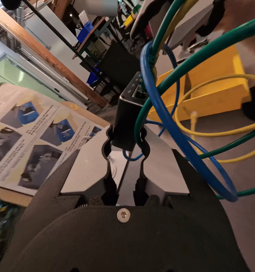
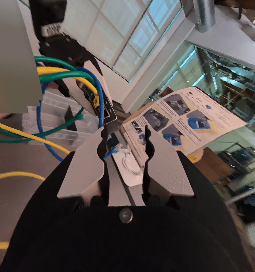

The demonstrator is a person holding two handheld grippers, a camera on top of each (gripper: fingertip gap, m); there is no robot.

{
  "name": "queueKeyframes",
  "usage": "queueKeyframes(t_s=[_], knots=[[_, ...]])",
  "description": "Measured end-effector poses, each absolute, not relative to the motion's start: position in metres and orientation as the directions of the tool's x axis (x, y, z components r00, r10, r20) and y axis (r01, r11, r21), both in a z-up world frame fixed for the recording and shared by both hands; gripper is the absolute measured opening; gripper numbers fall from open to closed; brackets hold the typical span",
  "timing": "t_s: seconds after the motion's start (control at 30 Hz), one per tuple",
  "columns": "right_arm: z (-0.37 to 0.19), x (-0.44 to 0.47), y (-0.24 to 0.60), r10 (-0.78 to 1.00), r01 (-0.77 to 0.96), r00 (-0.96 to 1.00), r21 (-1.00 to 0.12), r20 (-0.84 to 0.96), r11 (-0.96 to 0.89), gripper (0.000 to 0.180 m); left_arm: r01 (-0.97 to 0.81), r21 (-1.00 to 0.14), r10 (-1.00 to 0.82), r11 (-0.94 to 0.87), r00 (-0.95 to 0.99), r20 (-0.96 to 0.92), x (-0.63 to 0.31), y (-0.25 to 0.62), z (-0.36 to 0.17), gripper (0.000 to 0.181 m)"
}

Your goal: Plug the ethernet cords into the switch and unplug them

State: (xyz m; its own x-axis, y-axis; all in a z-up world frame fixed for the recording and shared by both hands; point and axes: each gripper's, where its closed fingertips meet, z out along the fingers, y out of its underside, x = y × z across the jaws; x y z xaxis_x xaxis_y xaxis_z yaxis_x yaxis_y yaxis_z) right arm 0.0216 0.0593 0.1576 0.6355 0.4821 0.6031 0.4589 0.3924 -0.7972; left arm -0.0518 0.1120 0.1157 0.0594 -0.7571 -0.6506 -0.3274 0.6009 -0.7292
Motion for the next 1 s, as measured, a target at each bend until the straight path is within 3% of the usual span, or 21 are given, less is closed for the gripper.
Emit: queueKeyframes(t_s=[0.13,0.4,0.57,0.73,0.8,1.0], knots=[[0.171,0.047,0.061,0.583,0.206,0.708,-0.906,0.398,0.370,0.050,-0.243,-0.838,-0.861,0.489,0.021,-0.508,-0.043,0.105,0.119,0.036],[0.160,0.036,0.057,0.770,0.033,0.592,-0.962,0.238,0.272,0.057,-0.106,-0.987,-0.963,0.119,-0.256,-0.089,-0.025,0.067,0.129,0.035],[0.172,0.070,0.070,0.550,0.161,0.747,-0.904,0.373,0.395,0.054,-0.084,-0.987,-0.918,-0.134,-0.365,0.156,-0.024,0.060,0.138,0.031],[0.182,0.051,0.037,0.303,0.483,0.645,-0.681,0.702,0.550,0.046,-0.130,-0.912,-0.809,-0.390,-0.425,0.406,-0.025,0.071,0.136,0.031],[0.163,0.029,0.040,0.325,0.574,0.545,-0.627,0.773,0.527,0.044,-0.175,-0.892,-0.789,-0.416,-0.419,0.450,-0.019,0.073,0.125,0.031],[0.129,0.009,0.064,0.496,0.567,0.507,-0.706,0.705,0.424,0.048,-0.173,-0.822,-0.744,-0.543,-0.355,0.566,-0.009,0.096,0.108,0.031]])
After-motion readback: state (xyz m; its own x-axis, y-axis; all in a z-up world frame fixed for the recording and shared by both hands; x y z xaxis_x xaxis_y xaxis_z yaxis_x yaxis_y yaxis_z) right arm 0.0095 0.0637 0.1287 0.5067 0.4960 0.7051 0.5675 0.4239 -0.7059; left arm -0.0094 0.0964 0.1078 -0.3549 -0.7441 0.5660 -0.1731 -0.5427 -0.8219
